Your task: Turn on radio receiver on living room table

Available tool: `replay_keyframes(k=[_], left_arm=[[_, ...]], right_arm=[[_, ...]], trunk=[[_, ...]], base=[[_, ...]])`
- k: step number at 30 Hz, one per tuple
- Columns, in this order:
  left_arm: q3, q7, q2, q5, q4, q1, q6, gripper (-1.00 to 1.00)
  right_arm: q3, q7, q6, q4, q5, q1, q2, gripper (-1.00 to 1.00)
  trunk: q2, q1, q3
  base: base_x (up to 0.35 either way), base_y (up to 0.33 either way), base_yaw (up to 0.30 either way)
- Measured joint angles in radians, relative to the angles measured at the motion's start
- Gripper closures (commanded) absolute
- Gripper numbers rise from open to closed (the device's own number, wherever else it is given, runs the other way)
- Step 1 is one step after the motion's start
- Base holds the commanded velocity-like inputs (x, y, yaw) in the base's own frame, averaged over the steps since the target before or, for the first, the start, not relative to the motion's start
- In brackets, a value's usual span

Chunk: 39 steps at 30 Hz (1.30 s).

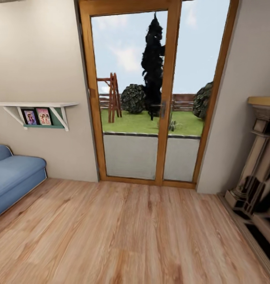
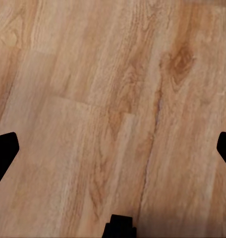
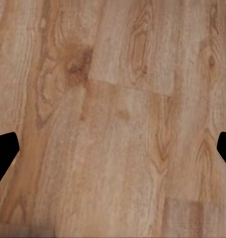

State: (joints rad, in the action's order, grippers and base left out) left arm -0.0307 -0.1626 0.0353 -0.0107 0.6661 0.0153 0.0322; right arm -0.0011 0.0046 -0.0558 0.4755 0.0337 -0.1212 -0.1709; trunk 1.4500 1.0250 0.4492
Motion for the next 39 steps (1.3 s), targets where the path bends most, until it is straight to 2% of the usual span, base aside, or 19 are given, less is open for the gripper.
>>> replay_keyframes(k=[25,39], left_arm=[[0.0,0.0,0.0,0.0,0.0,0.0,0.0,-1.0],[0.0,0.0,0.0,0.0,0.0,0.0,0.0,-1.0]], right_arm=[[0.0,-0.002,-0.001,0.0,0.0,0.0,0.0,-1.0],[0.0,-0.002,-0.001,0.0,0.0,0.0,0.0,-1.0]], trunk=[[0.0,0.0,0.0],[0.0,0.0,0.0]], base=[[0.325,-0.001,0.251],[0.325,-0.068,0.249]])
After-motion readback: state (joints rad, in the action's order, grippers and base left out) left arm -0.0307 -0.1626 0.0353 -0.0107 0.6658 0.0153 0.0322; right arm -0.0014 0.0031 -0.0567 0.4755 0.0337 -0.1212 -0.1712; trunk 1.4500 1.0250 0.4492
